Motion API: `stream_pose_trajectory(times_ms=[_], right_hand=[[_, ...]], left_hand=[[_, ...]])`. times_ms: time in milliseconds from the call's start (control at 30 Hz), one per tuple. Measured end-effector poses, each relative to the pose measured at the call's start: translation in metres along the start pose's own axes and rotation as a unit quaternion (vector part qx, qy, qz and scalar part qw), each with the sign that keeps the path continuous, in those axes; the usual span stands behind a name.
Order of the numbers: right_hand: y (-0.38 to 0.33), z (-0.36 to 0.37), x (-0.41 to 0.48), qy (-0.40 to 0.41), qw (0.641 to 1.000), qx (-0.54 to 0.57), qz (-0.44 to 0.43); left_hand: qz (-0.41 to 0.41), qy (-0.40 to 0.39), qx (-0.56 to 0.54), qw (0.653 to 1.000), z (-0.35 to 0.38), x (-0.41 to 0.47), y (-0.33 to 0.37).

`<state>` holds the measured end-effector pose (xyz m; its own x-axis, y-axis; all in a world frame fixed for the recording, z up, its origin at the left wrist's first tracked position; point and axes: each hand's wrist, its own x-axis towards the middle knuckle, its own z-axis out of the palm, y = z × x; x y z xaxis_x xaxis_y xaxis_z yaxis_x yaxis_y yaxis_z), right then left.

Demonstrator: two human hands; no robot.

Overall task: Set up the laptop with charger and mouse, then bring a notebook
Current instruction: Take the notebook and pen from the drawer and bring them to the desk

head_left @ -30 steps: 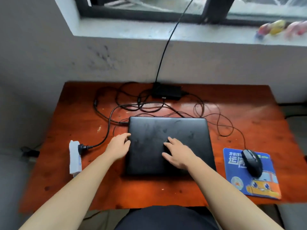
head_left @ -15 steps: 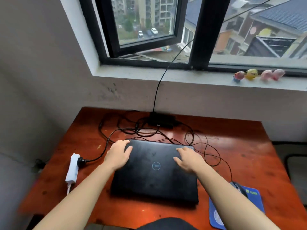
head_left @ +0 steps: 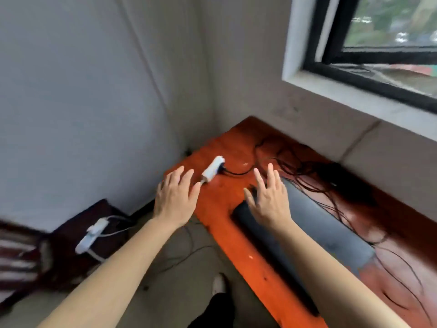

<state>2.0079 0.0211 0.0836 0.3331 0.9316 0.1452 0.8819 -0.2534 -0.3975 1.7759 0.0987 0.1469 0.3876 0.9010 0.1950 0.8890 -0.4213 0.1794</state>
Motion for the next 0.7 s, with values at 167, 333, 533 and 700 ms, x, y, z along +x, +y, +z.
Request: stream_pose_trajectory(times_ms=[167, 333, 533, 700], right_hand=[[-0.168, 0.029, 0.015, -0.018, 0.982, 0.047, -0.184], [-0.340, 0.071, -0.019, -0.065, 0.943, 0.068, -0.318], [-0.586, 0.132, -0.107, -0.120, 0.851, 0.087, -0.505], [-0.749, 0.156, -0.190, -0.126, 0.798, 0.129, -0.575]], left_hand=[[-0.187, 0.103, 0.050, 0.976, -0.077, -0.078, -0.140], [-0.324, 0.170, 0.083, 0.927, -0.143, -0.184, -0.262], [-0.439, 0.228, 0.164, 0.853, -0.222, -0.344, -0.418], [-0.520, 0.268, 0.201, 0.785, -0.291, -0.449, -0.510]])
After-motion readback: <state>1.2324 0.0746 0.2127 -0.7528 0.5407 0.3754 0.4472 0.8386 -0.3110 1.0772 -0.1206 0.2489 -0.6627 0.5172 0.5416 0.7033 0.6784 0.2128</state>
